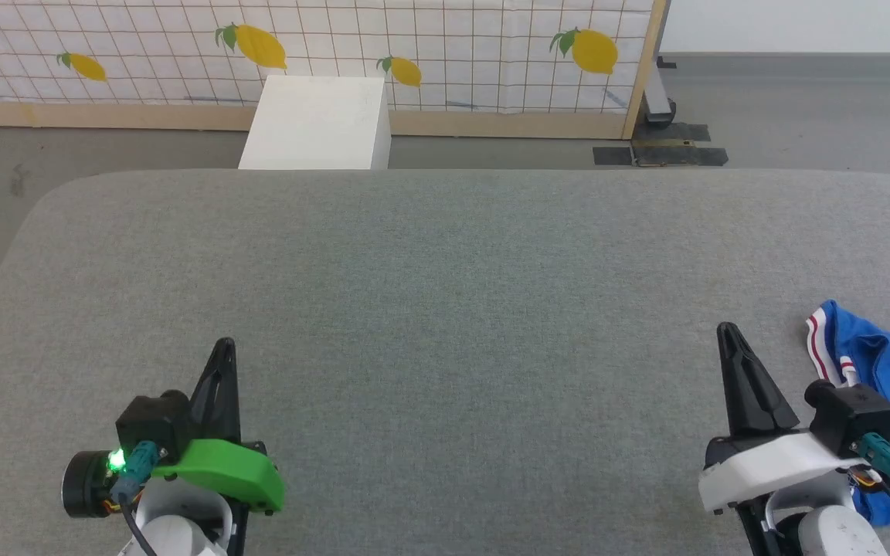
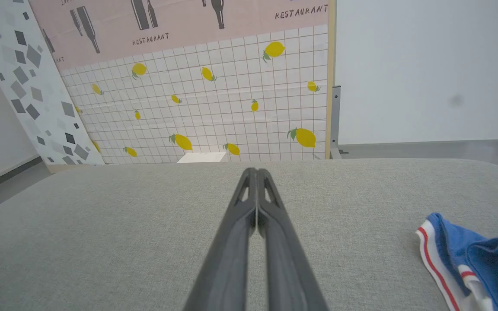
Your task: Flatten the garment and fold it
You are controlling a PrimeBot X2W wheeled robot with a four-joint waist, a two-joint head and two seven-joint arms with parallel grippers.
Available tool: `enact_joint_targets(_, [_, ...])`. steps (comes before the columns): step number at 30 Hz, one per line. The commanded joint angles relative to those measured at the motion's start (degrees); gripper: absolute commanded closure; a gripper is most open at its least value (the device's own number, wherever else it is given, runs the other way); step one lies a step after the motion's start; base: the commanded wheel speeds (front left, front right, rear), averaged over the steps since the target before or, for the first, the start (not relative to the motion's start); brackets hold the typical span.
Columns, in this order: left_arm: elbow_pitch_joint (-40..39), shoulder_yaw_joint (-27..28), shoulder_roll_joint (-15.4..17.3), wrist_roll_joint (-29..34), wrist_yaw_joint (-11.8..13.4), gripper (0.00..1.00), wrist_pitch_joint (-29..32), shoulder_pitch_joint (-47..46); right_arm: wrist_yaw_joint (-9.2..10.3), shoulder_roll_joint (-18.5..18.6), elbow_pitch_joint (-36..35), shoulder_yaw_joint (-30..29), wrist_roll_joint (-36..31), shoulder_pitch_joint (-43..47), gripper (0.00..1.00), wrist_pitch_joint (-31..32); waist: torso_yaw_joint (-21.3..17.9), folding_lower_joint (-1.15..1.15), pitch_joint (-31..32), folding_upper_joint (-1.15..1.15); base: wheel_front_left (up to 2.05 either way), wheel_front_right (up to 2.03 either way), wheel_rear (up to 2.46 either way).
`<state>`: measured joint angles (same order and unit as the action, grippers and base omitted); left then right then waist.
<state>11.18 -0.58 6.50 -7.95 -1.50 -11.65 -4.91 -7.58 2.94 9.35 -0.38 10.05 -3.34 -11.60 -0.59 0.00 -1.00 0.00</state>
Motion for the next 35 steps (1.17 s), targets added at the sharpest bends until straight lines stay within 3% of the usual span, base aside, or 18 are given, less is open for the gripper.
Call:
enact_joint_targets(1, [-0.47,0.13,-0.45,0.90,0.24,1.00,0.29,0.51,0.02,-0.01,-0.54,0.05,-0.77,0.76,1.00,0.29,0.01,0.00,0.02,0.00,0.00,0.00,0.00])
enact_joint_targets(35, [-4.30,0.29,-1.58,3.42,0.69,1.00,4.35,2.08,0.04,-0.03,-3.69,0.17,-4.09,1.68,1.00,4.33,0.22,0.00,0.37,0.00,0.00,0.00,0.00])
